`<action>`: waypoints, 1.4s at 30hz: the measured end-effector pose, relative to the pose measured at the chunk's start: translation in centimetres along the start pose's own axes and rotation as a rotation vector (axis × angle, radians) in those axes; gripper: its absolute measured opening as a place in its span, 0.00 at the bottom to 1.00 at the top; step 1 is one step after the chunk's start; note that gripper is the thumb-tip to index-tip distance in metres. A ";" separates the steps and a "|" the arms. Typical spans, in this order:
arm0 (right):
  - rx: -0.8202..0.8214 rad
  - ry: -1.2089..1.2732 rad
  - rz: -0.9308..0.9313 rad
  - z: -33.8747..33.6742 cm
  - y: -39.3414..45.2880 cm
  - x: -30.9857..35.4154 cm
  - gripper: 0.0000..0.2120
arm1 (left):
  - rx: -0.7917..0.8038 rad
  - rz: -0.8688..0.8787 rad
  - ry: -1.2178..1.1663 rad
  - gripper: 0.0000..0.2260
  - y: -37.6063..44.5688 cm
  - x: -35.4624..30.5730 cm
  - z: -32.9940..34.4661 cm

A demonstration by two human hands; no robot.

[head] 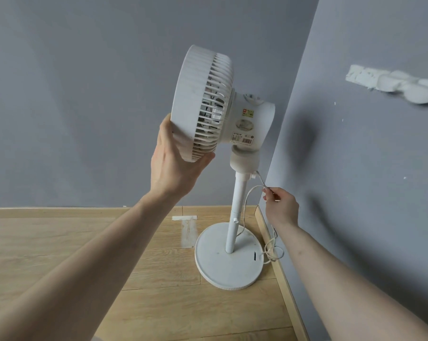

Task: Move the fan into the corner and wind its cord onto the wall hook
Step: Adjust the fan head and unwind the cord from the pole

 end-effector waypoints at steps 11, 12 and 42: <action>-0.250 -0.044 -0.200 -6.4 -2.7 3.0 0.07 | 0.105 -0.075 0.056 0.47 -2.8 0.4 -1.0; -0.260 -0.038 -0.216 -6.9 -2.9 3.4 0.07 | 0.112 -0.094 0.058 0.46 -3.1 0.5 -1.1; -0.011 0.554 -0.295 -18.3 -15.5 9.9 0.19 | 0.834 -0.084 -0.078 0.22 -12.5 -6.6 12.2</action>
Point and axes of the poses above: each hand's wrist, its own y-axis towards the middle knuckle, its own z-axis out of the palm, x = y × z, the point moved 6 cm from there along y, towards the middle knuckle, and after that the axes turned 7 degrees about x, right-handed, at the moved point
